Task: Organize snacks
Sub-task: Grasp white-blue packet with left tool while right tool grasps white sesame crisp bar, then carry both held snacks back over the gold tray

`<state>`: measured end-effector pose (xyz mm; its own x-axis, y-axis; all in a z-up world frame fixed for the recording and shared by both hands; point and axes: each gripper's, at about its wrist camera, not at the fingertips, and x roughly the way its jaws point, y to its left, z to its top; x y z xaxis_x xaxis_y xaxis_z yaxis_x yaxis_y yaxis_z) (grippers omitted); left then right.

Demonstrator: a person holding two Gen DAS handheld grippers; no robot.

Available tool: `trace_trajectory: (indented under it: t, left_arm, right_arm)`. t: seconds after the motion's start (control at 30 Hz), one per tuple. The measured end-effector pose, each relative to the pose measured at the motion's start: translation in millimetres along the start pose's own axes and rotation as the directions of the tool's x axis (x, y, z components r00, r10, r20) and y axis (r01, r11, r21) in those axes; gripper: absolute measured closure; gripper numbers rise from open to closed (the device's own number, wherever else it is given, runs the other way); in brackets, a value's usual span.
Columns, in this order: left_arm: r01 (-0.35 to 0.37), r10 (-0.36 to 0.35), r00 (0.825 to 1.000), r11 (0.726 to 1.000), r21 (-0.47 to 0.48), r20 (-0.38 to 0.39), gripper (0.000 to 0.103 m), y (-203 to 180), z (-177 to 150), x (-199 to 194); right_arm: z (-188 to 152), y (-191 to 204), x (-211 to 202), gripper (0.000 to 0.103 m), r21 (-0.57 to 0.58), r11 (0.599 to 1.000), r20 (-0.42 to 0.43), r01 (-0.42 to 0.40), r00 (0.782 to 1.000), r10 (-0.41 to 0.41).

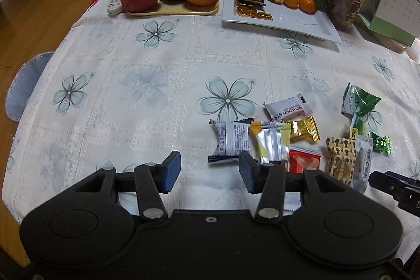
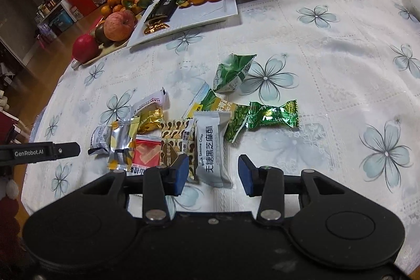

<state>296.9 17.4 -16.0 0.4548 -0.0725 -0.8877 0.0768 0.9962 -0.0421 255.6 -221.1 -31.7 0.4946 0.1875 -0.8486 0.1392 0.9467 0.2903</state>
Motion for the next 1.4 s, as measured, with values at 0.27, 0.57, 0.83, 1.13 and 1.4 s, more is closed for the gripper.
trace_trajectory:
  t: [0.27, 0.57, 0.83, 1.13, 1.4]
  left_arm:
    - [0.017, -0.018, 1.0, 1.0, -0.019, -0.021, 0.044, -1.4, 2.1, 29.1]
    - [0.06, -0.06, 0.998, 0.998, -0.031, -0.014, 0.042, -2.4, 6.7, 36.6]
    - [0.051, -0.051, 0.999, 0.997, -0.054, -0.001, 0.042, -0.6, 11.2, 39.8]
    - [0.006, -0.006, 1.0, 1.0, -0.004, 0.018, 0.043, -10.0, 11.6, 41.8]
    - [-0.003, -0.002, 0.998, 0.997, -0.077, -0.056, 0.052, 1.7, 13.4, 52.5]
  right_arm:
    - [-3.2, -3.0, 32.5, 0.058, 0.006, 1.0, -0.013, -0.007, 1.0, 0.007]
    - [-2.0, -2.8, 35.1, 0.054, -0.005, 1.0, 0.008, 0.0, 1.0, 0.0]
    - [-4.4, -0.6, 34.6, 0.054, -0.043, 0.999, 0.008, 0.002, 1.0, -0.002]
    - [-5.2, -2.2, 34.4, 0.057, -0.037, 0.999, 0.006, 0.0, 1.0, 0.0]
    - [-5.0, -0.4, 34.6, 0.073, -0.048, 0.999, -0.003, 0.019, 1.0, -0.019]
